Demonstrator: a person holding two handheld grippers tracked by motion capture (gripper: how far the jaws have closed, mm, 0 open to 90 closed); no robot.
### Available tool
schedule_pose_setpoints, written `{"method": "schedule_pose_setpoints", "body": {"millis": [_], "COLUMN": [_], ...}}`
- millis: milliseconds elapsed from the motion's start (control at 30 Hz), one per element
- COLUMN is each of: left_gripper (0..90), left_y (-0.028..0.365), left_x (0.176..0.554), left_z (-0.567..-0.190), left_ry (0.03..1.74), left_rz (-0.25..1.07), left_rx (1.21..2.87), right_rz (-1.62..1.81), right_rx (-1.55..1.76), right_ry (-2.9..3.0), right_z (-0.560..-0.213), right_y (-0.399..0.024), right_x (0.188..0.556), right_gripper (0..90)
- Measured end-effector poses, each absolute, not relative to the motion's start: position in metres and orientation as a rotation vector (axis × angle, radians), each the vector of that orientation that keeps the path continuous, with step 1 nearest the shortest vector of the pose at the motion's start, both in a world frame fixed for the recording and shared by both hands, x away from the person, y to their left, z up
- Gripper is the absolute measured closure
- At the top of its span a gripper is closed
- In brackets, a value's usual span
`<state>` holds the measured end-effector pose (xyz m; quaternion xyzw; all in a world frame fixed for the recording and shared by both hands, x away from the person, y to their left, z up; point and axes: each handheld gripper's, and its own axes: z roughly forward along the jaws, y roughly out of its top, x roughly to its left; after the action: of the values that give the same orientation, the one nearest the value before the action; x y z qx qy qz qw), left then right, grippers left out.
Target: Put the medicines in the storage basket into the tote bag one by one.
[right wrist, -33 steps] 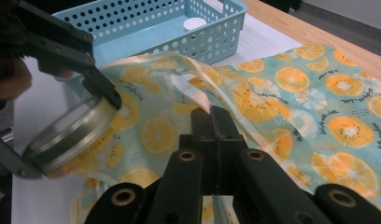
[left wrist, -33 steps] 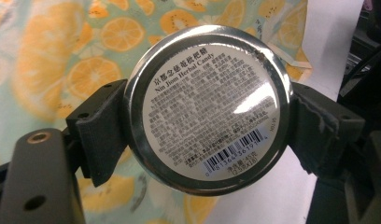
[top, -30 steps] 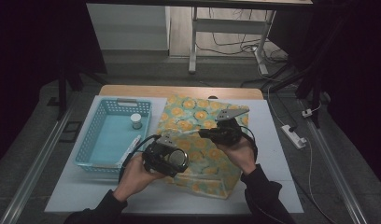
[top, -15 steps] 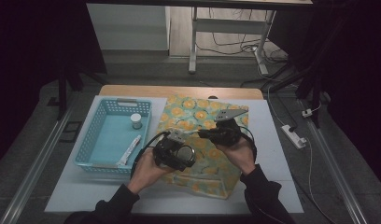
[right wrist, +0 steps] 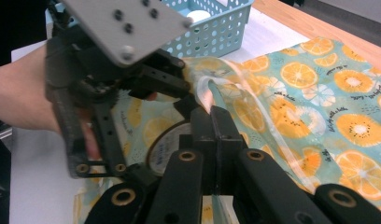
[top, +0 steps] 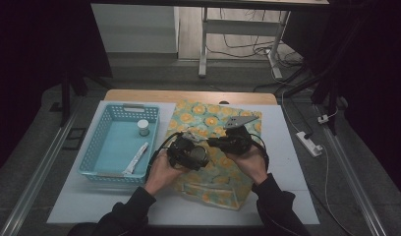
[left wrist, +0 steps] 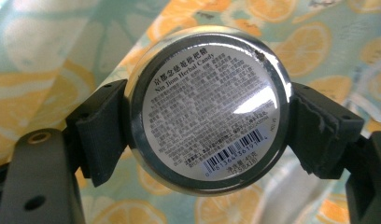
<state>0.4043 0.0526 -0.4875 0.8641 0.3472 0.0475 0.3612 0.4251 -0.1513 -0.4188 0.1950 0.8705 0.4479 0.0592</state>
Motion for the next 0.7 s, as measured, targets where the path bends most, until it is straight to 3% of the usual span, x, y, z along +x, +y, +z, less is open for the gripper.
{"method": "schedule_pose_setpoints", "body": {"millis": [700], "left_gripper": [20.2], "left_y": [0.044], "left_x": [0.430], "left_z": [-0.519], "left_ry": [0.957], "left_rz": [0.162], "left_rx": [2.251], "right_rz": [1.321], "right_rx": [0.624], "right_ry": [2.648], "right_z": [-0.430], "right_y": [-0.152], "right_x": [0.432], "right_gripper": [90.0]}}
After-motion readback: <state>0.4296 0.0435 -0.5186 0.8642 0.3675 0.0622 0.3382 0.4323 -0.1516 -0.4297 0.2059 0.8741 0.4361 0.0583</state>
